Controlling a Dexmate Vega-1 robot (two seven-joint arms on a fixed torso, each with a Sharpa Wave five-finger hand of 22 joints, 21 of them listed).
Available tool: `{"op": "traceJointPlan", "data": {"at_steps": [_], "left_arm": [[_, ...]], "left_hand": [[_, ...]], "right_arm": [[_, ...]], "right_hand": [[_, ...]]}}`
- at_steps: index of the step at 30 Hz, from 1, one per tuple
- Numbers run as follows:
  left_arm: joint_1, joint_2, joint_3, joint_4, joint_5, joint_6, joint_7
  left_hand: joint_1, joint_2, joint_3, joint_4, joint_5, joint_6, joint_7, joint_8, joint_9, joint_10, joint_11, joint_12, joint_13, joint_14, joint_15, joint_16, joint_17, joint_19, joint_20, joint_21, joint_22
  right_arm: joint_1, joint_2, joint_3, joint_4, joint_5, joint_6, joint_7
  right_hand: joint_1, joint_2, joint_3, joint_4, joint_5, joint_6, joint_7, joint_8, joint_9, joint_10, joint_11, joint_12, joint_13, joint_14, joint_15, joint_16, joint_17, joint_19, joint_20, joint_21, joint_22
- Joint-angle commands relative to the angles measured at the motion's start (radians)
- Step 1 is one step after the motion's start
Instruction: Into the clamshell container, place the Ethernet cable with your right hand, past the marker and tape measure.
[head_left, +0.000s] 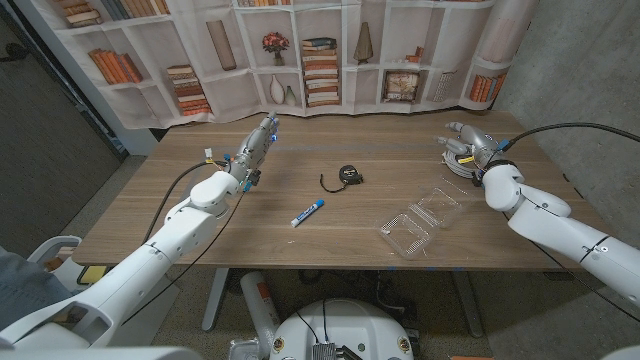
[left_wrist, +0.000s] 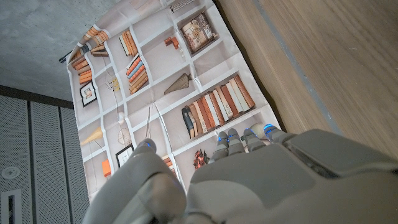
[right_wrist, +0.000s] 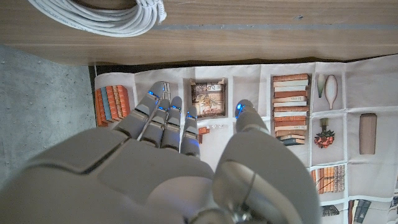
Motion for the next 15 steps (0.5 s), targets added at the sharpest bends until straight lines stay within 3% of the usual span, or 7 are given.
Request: {"op": "traceJointPlan", "data": {"at_steps": [1,15], "left_arm": [[0.005,0.005,0.000,-0.016,0.002,0.006,0.005],[0.024,0.023,-0.011,-0.060,0.007,0.019,0.024]], "left_hand": [[0.014,0.000,-0.003,-0.002,0.007,0.003,0.005,0.004,0.002,0.007,0.001,0.006,0.004,0.002,-0.003,0.000,0.004,-0.043,0.004,0.005,0.005],[0.014,0.002,-0.005,-0.002,0.007,0.005,0.005,0.004,0.002,0.007,0.000,0.005,0.004,0.002,-0.002,0.000,0.004,-0.044,0.005,0.005,0.005]], "right_arm": [[0.036,0.007,-0.042,0.026,-0.040,-0.058,0.015],[0.043,-0.014,-0.062,0.030,-0.065,-0.112,0.025]], "right_hand": [[0.008,-0.001,0.009,0.000,0.006,0.005,-0.006,-0.002,0.002,0.005,-0.006,0.000,0.002,0.001,-0.004,-0.003,0.001,0.007,-0.019,-0.002,0.006],[0.017,-0.004,0.011,0.000,0.006,0.006,-0.009,-0.003,0.003,0.004,-0.005,-0.003,0.002,-0.001,-0.007,-0.004,0.001,0.006,-0.019,-0.009,0.006]]}}
